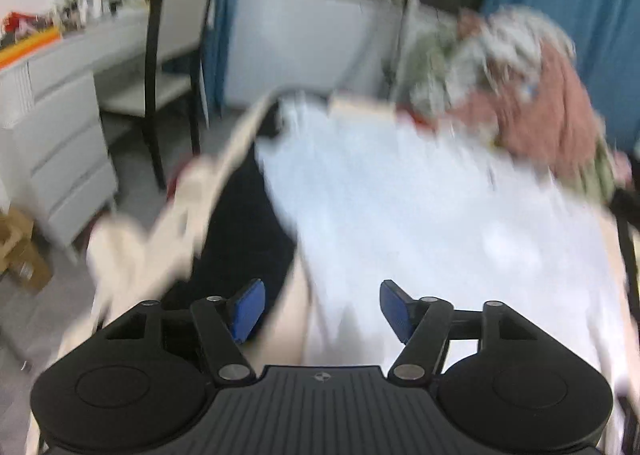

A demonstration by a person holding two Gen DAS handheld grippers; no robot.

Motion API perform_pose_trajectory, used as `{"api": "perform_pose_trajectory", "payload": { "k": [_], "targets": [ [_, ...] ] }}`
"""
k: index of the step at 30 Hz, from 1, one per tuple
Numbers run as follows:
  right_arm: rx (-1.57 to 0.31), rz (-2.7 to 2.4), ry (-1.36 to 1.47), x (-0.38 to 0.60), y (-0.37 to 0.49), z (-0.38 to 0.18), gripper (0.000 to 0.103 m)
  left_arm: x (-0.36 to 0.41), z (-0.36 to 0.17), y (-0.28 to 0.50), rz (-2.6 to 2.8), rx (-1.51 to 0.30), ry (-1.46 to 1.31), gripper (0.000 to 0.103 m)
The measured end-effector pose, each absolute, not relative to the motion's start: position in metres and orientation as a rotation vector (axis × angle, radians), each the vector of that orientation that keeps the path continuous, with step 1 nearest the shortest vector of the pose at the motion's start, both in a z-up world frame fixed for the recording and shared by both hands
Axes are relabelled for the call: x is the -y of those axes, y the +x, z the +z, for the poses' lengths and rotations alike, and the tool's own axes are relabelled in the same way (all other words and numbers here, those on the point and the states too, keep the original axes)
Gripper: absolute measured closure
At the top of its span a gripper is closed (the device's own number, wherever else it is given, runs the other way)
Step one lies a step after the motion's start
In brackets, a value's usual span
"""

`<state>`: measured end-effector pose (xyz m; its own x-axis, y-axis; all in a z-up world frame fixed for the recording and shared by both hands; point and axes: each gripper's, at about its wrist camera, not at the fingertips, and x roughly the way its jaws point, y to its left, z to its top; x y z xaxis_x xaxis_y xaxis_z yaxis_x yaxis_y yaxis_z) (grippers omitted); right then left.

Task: Fold clothes

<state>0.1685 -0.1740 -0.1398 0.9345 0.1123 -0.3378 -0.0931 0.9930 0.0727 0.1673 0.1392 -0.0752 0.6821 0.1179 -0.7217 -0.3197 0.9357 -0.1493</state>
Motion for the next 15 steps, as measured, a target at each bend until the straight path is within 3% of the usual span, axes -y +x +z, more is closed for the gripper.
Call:
{"api": "perform_pose_trajectory", "payload": {
  "k": [7, 12, 14, 15],
  "targets": [
    [-0.391, 0.098, 0.143, 0.193, 0.135, -0.125, 0.027, -0.087, -0.114, 0.061, 0.098, -0.986, -0.329, 0.039],
    [-0.445, 0.089, 0.199, 0.2, 0.129, -0.131, 0.027, -0.058, -0.134, 0.034, 0.034, -1.07, -0.283, 0.041],
    [-0.465, 0.08, 0.213, 0.203, 0.131, -0.134, 0.027, -0.056, -0.132, 0.028, 0.043, -1.075, -0.254, 0.051],
    [-0.473, 0.076, 0.222, 0.204, 0.131, -0.136, 0.027, -0.059, -0.129, 0.026, 0.046, -1.084, -0.264, 0.062]
  ]
}}
